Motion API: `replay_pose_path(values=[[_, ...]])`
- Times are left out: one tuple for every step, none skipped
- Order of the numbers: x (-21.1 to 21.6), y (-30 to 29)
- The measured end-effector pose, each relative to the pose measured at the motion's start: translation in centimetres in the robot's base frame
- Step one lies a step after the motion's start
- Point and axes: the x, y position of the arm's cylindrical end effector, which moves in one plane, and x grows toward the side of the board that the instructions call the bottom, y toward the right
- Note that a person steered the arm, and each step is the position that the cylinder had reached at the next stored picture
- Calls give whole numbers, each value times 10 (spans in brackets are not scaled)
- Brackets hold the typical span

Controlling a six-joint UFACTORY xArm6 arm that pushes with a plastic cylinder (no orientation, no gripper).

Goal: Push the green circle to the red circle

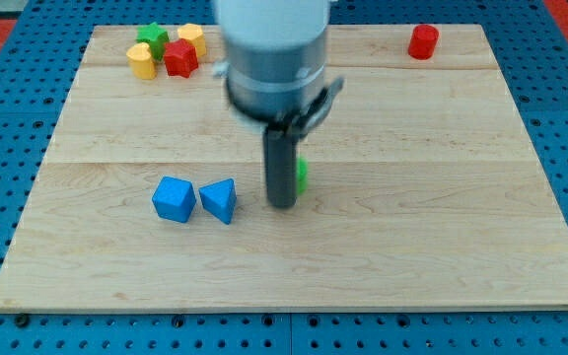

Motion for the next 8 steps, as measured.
replay_pose_path(values=[[-68,0],[-65,25],[-116,63],[-128,111],[-144,130],[-186,140],[-167,140],[-128,157]])
